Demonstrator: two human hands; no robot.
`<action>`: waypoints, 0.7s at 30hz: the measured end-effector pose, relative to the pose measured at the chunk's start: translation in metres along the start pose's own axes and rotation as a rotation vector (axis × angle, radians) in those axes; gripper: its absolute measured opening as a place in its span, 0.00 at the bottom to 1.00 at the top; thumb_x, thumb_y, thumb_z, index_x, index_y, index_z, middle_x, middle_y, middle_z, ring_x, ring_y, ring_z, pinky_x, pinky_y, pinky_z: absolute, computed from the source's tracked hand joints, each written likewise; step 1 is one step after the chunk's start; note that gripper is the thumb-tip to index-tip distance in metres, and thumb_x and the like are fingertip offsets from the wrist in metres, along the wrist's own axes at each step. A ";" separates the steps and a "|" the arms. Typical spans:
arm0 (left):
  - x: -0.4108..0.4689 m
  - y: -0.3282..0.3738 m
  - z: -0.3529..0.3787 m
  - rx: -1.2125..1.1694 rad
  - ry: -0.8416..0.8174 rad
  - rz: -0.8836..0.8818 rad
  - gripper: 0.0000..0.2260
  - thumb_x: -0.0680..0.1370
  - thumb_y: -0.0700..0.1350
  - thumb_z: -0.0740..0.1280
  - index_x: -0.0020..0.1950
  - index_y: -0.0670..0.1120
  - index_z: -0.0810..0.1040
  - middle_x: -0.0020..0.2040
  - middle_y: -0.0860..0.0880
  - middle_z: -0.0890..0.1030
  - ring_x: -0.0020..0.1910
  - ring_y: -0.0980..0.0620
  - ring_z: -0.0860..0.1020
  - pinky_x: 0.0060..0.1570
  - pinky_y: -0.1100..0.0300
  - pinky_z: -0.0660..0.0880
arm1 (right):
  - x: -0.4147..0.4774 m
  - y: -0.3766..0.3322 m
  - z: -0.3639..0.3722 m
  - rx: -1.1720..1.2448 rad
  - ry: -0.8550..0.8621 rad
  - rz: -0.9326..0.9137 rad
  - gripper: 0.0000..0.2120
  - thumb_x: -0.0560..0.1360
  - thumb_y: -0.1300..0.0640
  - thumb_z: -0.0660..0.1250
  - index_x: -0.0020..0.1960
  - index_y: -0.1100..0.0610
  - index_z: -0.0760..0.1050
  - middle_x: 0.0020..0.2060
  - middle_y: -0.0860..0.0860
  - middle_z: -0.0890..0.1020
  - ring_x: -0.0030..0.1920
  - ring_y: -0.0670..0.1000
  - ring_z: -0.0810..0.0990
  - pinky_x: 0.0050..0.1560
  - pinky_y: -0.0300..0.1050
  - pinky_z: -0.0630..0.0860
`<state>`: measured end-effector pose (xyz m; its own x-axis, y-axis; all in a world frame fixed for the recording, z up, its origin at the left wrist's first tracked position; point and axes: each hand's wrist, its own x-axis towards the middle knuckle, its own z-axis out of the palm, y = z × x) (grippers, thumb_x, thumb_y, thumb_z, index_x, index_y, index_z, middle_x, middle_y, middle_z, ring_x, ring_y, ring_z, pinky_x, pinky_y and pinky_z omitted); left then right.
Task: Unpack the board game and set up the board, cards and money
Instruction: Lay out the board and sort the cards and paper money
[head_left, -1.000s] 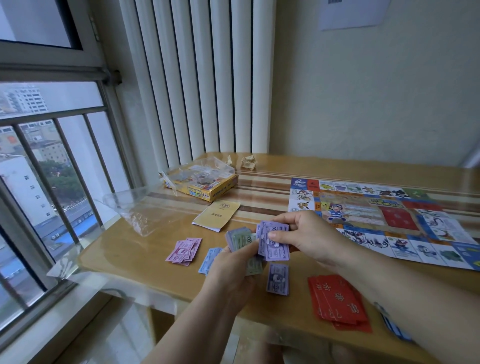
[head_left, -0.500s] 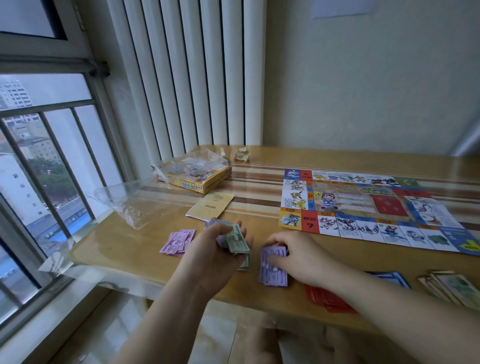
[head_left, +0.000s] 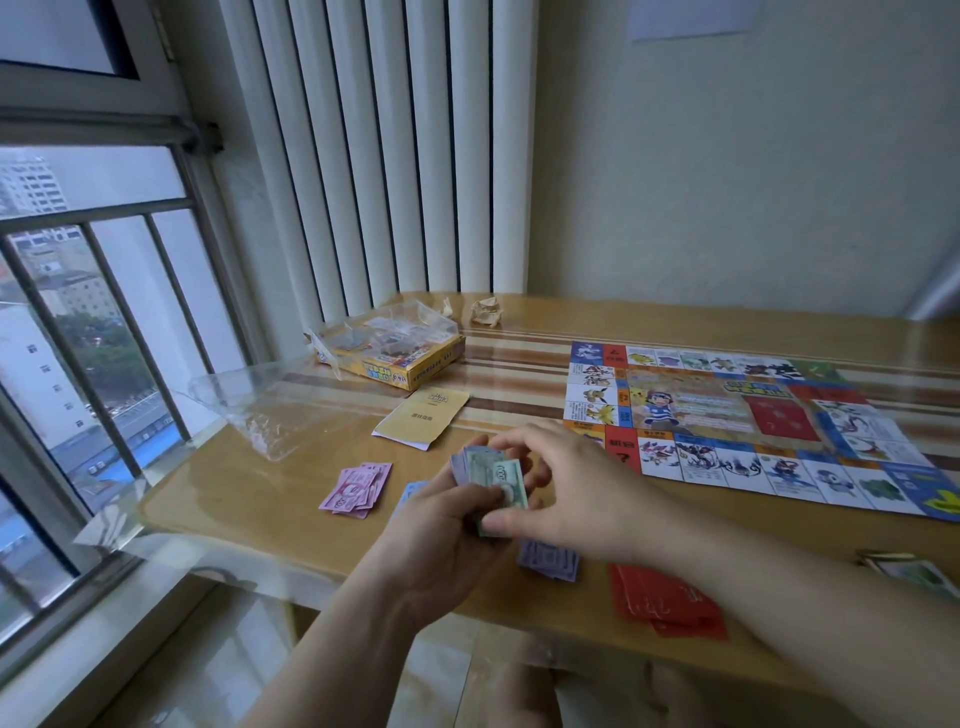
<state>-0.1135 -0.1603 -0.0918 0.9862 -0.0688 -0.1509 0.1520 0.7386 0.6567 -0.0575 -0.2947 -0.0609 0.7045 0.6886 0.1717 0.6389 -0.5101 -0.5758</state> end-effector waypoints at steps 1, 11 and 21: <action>-0.001 0.000 0.000 0.011 -0.014 -0.011 0.19 0.75 0.30 0.57 0.64 0.38 0.72 0.53 0.35 0.80 0.45 0.44 0.82 0.39 0.54 0.81 | 0.002 0.001 0.002 0.008 0.012 0.009 0.26 0.68 0.46 0.74 0.64 0.46 0.69 0.55 0.40 0.70 0.44 0.35 0.71 0.39 0.24 0.66; -0.009 0.001 -0.004 0.076 0.022 0.010 0.12 0.78 0.32 0.58 0.59 0.34 0.74 0.53 0.34 0.81 0.44 0.43 0.83 0.45 0.53 0.80 | 0.009 0.013 0.003 0.359 -0.007 0.228 0.17 0.69 0.56 0.75 0.52 0.47 0.71 0.49 0.48 0.81 0.48 0.47 0.81 0.53 0.48 0.79; 0.004 -0.004 -0.002 0.267 0.206 0.155 0.08 0.75 0.31 0.63 0.54 0.37 0.76 0.43 0.39 0.83 0.37 0.47 0.82 0.35 0.57 0.77 | 0.009 0.016 0.008 0.545 0.021 0.308 0.12 0.69 0.64 0.74 0.44 0.50 0.75 0.42 0.49 0.82 0.44 0.47 0.82 0.48 0.43 0.80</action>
<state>-0.1102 -0.1625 -0.0968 0.9690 0.1863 -0.1620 0.0408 0.5265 0.8492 -0.0434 -0.2930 -0.0747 0.8407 0.5388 -0.0547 0.1599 -0.3435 -0.9254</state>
